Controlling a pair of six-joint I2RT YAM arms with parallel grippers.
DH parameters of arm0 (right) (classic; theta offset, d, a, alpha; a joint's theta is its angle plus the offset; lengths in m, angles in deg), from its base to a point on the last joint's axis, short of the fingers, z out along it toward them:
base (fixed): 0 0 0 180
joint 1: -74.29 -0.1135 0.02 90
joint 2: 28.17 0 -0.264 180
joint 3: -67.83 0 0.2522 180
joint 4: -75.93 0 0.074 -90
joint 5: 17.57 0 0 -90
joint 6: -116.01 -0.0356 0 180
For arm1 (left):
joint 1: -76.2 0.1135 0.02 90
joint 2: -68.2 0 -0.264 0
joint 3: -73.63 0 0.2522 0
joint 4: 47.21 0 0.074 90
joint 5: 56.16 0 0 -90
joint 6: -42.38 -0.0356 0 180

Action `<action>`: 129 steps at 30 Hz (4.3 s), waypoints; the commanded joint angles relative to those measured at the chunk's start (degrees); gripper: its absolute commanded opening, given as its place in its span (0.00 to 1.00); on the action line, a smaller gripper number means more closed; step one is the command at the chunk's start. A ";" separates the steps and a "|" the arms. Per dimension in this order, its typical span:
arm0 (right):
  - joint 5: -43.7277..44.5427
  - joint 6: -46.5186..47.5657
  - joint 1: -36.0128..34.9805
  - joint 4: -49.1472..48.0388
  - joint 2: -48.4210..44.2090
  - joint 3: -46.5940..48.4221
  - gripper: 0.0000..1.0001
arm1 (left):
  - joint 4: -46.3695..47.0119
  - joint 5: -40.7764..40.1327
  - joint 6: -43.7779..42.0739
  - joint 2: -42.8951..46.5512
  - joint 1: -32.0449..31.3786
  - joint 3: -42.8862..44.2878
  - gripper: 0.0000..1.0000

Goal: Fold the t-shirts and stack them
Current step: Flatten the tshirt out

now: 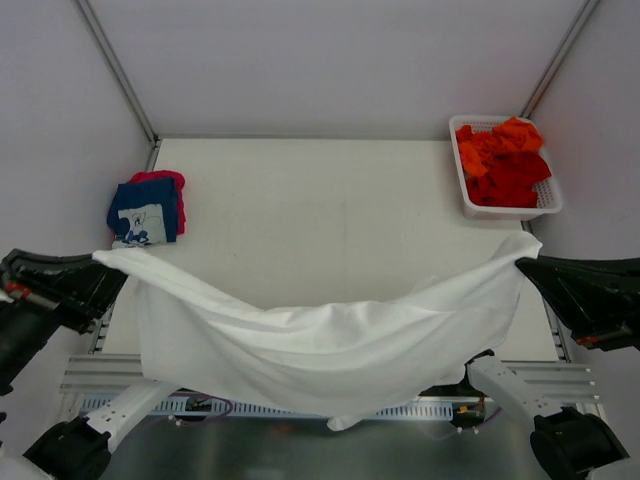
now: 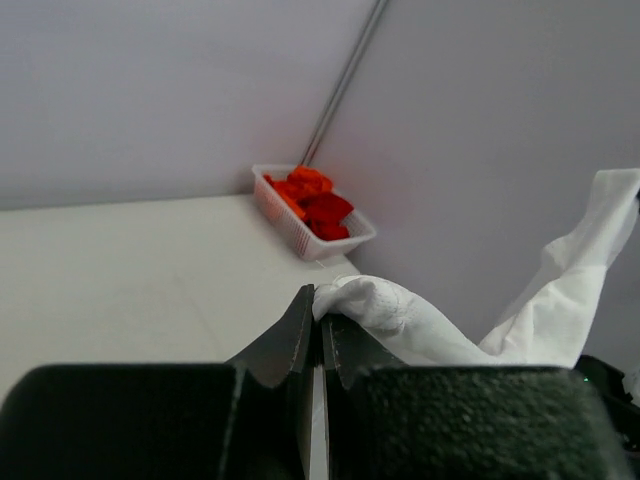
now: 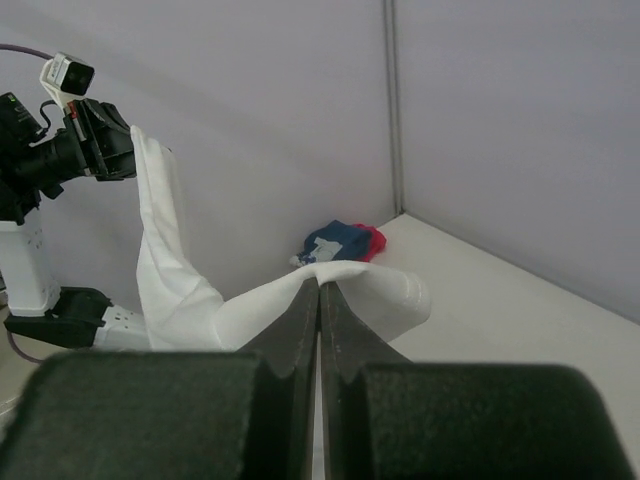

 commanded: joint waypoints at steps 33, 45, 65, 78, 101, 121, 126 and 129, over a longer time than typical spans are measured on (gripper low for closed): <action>1.79 -0.47 17.05 -19.51 83.04 6.82 0.00 | 32.49 -4.47 -2.05 -81.95 14.43 -11.04 0.00; 7.94 3.22 17.14 -21.53 89.46 6.31 0.06 | 33.02 -13.51 -3.36 -91.83 14.70 -1.54 0.00; 10.48 10.86 12.14 -23.56 62.85 -19.77 0.71 | 47.96 -23.18 -1.44 -62.23 7.86 -31.76 0.99; 21.57 9.99 7.38 -21.45 59.31 -32.80 0.00 | 40.58 -19.85 0.06 -65.89 3.01 -32.57 0.00; 25.43 -0.20 -0.26 -18.54 57.04 -53.35 0.01 | 30.03 -13.70 6.21 -67.92 1.17 -42.49 0.00; 32.18 -11.28 -14.05 -26.45 31.83 -80.87 0.00 | 29.94 -17.39 12.45 -57.20 -4.81 -59.27 0.00; 46.59 -11.55 -13.97 -21.46 29.52 -79.32 0.00 | 29.94 -18.71 12.37 -54.13 -4.99 -59.72 0.00; 44.35 -9.09 -13.10 -20.13 34.61 -75.10 0.00 | 30.03 -18.53 12.45 -51.67 -5.43 -58.58 0.00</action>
